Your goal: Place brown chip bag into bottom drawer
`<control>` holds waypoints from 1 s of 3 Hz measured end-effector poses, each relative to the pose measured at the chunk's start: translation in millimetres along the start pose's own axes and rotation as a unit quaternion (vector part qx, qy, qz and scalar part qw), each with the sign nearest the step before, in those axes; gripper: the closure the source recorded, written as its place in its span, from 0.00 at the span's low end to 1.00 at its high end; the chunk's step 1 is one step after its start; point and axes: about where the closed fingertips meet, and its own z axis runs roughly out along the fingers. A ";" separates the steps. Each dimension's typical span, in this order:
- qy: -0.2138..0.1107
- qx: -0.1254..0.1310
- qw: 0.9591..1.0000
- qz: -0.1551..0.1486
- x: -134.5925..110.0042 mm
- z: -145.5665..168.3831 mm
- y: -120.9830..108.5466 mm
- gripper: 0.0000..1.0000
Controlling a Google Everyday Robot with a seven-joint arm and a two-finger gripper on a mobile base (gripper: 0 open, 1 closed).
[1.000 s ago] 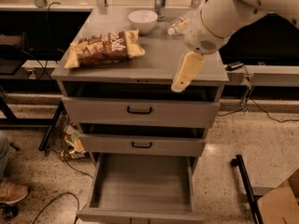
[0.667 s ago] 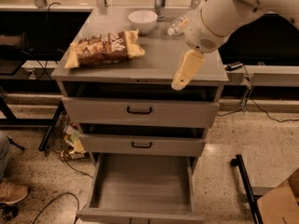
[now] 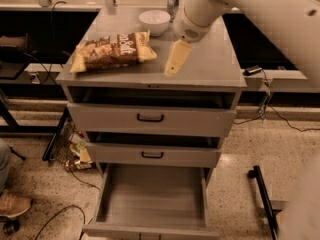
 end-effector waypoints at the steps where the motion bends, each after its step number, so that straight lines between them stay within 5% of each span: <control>1: 0.027 -0.006 1.000 -0.011 -16.9 46.0 -26.2 0.00; 3: 0.065 -0.016 0.995 -0.072 -76.4 100.5 -41.8 0.00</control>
Offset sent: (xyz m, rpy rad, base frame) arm 0.1107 0.0921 -0.0340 -0.2101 -0.0001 0.0429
